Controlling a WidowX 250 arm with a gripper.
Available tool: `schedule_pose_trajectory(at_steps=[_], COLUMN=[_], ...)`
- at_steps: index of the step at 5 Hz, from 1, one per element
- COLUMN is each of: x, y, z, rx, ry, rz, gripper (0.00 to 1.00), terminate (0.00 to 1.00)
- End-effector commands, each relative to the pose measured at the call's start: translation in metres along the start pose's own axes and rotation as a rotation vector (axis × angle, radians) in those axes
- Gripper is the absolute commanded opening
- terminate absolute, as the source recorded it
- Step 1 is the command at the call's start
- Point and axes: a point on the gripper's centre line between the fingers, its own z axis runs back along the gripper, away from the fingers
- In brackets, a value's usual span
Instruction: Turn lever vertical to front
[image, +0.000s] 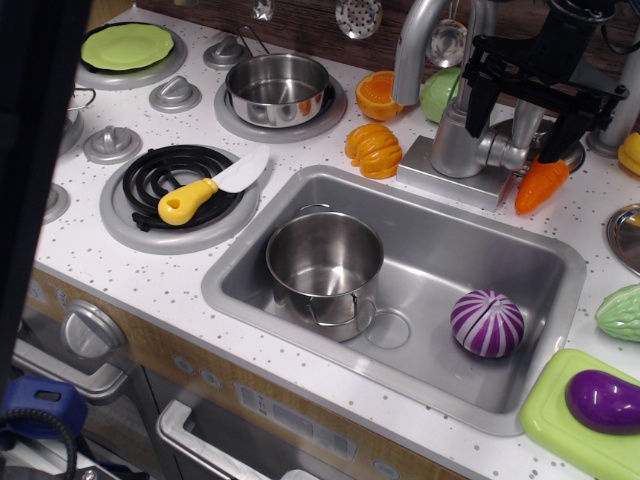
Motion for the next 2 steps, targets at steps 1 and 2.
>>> schedule_pose_trajectory(at_steps=[1,2], x=[0.0,0.0055], y=[0.0,0.0021], z=[0.0,0.007], rx=[0.0,-0.009], ry=[0.0,-0.036], rz=[0.0,-0.007], gripper=[1.0,1.0], terminate=[0.0,0.0])
